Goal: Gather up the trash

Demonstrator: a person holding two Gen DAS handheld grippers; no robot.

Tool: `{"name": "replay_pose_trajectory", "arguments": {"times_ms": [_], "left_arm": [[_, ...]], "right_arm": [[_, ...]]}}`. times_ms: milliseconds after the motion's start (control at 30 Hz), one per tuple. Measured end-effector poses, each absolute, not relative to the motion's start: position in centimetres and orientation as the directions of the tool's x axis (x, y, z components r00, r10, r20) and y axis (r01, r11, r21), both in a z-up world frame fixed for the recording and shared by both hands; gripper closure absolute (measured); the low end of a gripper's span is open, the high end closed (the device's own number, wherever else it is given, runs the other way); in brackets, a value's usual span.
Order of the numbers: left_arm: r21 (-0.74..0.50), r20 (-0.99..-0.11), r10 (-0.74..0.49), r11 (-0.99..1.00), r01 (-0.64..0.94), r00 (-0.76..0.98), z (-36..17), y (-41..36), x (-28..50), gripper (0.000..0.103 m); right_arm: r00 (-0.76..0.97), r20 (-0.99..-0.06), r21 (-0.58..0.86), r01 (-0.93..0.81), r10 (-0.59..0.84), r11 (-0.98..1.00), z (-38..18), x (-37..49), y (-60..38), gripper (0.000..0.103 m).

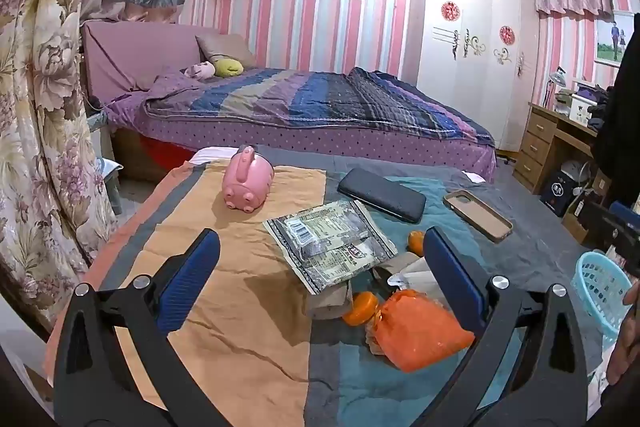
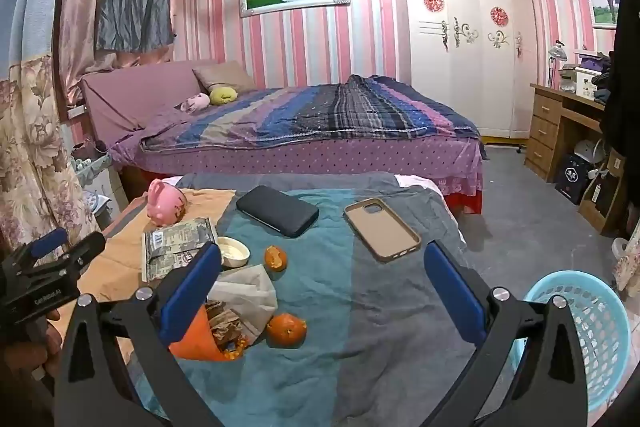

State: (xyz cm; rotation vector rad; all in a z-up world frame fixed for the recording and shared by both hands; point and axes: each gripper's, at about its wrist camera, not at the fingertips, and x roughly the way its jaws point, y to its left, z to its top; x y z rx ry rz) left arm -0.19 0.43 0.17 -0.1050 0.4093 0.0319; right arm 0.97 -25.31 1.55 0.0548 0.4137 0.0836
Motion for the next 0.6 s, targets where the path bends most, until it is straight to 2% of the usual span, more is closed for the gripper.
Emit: {"name": "replay_pose_trajectory", "arguments": {"times_ms": [67,600], "left_arm": [[-0.083,-0.413,0.013,0.995,-0.052,0.91,0.07,0.21,0.18,0.005],[-0.078,-0.411,0.022,0.995,-0.059,0.911,-0.14,-0.15,0.22,0.005]], "right_arm": [[0.901,-0.426,0.053,-0.072,0.088,0.996,1.5,1.22,-25.15,0.004],[0.9,-0.429,0.041,-0.064,0.076,0.997,1.08,1.45,-24.64,0.004]]}}
